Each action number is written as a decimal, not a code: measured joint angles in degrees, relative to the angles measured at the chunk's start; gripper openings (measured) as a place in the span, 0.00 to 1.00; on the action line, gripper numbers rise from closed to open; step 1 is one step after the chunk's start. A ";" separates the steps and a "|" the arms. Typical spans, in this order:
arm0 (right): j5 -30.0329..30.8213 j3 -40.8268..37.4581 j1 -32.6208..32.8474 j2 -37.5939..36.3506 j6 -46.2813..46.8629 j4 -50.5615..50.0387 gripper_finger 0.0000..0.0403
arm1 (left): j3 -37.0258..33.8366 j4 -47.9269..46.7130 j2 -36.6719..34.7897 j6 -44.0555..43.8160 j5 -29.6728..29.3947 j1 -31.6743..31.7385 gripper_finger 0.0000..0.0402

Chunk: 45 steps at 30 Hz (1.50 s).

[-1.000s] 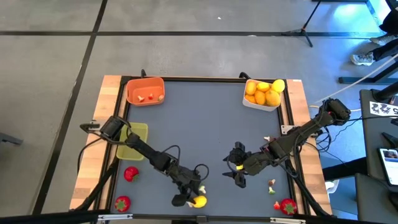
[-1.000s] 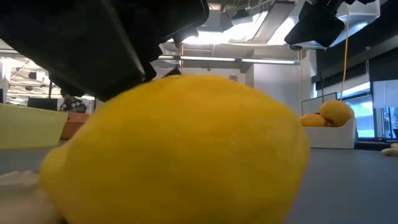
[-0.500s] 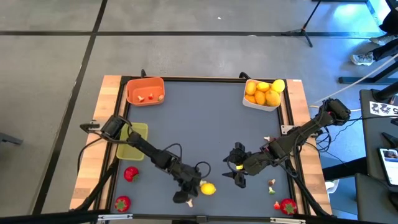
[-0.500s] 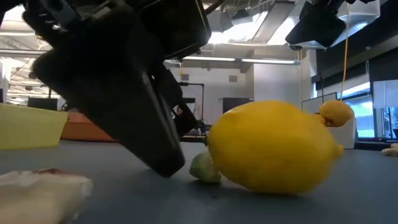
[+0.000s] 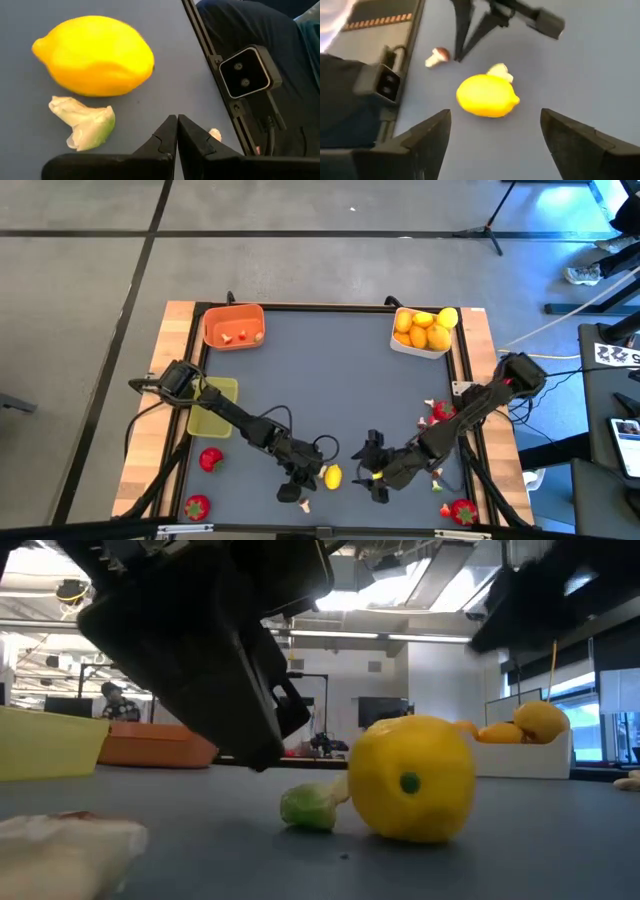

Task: Sort produce into baskets
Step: Put the lemon into the white bin

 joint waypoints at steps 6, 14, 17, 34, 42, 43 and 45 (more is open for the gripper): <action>-0.04 0.04 -1.33 7.53 -9.33 11.59 0.76 | 0.01 -2.89 0.00 -0.23 -4.04 0.00 0.02; -1.83 0.45 -2.98 11.01 -16.26 18.56 0.76 | 0.02 -3.36 0.00 -1.44 -5.73 0.63 0.02; -2.72 0.45 -3.35 12.91 -16.19 20.34 0.76 | 0.02 -3.41 0.00 -1.41 -6.58 0.59 0.02; -13.48 0.62 -6.46 17.52 -10.49 23.77 0.64 | 0.02 -3.34 0.00 -0.42 -9.43 0.59 0.01; -14.13 0.62 -6.44 17.52 -8.28 20.38 0.42 | 0.02 -3.34 0.00 -0.17 -9.62 0.59 0.01; -14.10 0.60 -6.42 17.53 -8.26 20.37 0.41 | 0.02 -3.34 0.00 -0.17 -9.62 0.59 0.01; -14.06 0.60 -6.42 17.53 -8.21 20.35 0.41 | 0.02 -3.42 0.00 -0.17 -9.61 0.59 0.01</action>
